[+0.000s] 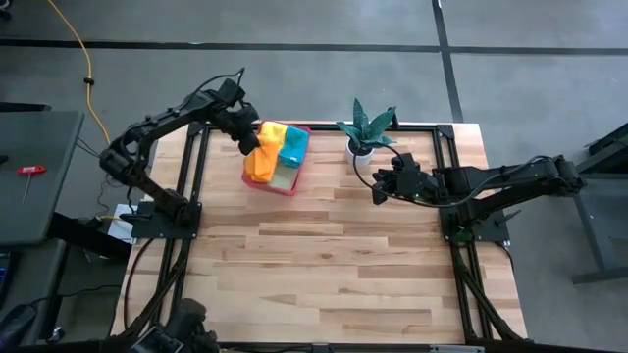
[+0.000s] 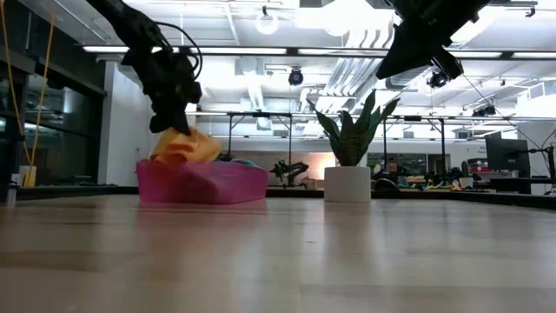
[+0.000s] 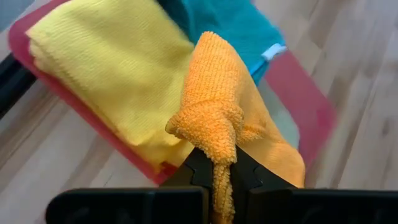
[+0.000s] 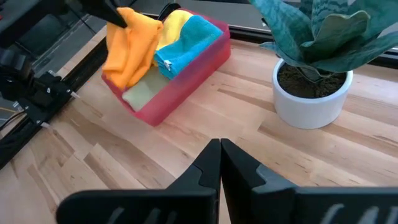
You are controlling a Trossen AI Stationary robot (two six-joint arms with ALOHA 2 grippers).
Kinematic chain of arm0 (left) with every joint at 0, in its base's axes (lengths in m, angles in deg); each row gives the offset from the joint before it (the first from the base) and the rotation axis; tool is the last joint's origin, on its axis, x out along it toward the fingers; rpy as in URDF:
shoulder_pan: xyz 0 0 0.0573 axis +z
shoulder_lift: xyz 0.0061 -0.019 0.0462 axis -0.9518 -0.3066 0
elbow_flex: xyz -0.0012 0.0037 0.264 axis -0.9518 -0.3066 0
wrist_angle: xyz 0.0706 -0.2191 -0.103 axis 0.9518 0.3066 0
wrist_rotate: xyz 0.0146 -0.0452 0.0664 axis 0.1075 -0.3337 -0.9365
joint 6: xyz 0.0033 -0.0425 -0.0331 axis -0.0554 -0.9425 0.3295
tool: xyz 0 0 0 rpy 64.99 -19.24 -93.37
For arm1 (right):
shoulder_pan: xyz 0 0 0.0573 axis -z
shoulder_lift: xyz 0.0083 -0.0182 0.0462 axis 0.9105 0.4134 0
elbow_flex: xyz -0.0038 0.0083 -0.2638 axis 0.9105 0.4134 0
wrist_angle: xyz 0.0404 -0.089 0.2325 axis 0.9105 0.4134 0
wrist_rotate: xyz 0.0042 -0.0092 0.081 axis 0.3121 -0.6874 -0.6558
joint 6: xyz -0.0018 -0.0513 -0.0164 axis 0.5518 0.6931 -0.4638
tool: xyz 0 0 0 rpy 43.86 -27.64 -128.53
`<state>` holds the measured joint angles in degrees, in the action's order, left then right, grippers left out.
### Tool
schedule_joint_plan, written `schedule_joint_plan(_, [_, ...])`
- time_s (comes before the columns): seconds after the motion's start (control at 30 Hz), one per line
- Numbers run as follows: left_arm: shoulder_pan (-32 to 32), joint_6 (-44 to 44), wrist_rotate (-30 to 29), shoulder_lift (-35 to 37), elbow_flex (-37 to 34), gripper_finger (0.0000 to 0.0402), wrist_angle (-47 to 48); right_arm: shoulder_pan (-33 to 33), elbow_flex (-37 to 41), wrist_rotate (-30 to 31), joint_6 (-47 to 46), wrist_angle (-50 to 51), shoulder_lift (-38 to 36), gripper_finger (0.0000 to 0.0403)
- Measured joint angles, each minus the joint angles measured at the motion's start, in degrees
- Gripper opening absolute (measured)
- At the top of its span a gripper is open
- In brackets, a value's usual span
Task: Fold microfiber towels
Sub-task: Put the folded orange microfiber cloth into the red bin
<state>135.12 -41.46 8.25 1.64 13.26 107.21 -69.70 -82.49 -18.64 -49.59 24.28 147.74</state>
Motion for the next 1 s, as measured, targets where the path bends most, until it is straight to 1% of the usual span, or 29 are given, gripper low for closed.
schedule_joint_plan(0.13, [-0.99, -0.8, -0.5, -1.02, 0.0, 0.0, -1.36, -0.02, 0.0, 0.0, 0.0, 0.0, 0.0, 0.0])
schedule_joint_plan(0.27, [-3.75, -3.19, 0.31, -0.75, 0.0, 0.0, -4.02, 0.0, 0.0, 0.0, 0.0, -0.01, 0.0, 0.0])
schedule_joint_plan(0.43, [-7.21, -7.49, 6.8, 3.43, 1.21, 0.0, -4.09, 0.0, 0.0, 0.0, 0.04, 0.02, 0.0, 0.0])
schedule_joint_plan(0.6, [-13.09, -11.85, 7.02, 11.17, 4.4, 0.0, -0.62, 0.0, 0.0, 0.0, 0.17, 0.77, 0.0, 0.0])
schedule_joint_plan(0.7, [-16.85, -15.63, 7.9, 16.7, 4.59, 0.0, 1.76, -0.02, 0.0, 0.0, 0.18, 1.28, 0.0, 0.0])
schedule_joint_plan(0.8, [-19.52, -18.56, 10.6, 21.4, 4.56, 0.0, 6.24, 0.0, 0.0, 0.0, 0.19, 1.74, 0.0, 0.0])
schedule_joint_plan(0.87, [-20.55, -20.19, 13.71, 24.1, 3.37, 0.0, 7.22, -0.02, 0.0, 0.0, 0.19, 2.04, -0.02, 0.0])
schedule_joint_plan(0.93, [-21.14, -21.68, 16.33, 26.64, 0.66, 0.0, 6.58, -0.02, 0.0, 0.25, 0.19, 2.28, 0.0, 0.0])
schedule_joint_plan(1.0, [-20.76, -22.87, 16.74, 28.38, -2.57, 0.0, 4.67, -0.01, 0.0, 0.61, 0.19, 2.38, 0.0, 0.0])
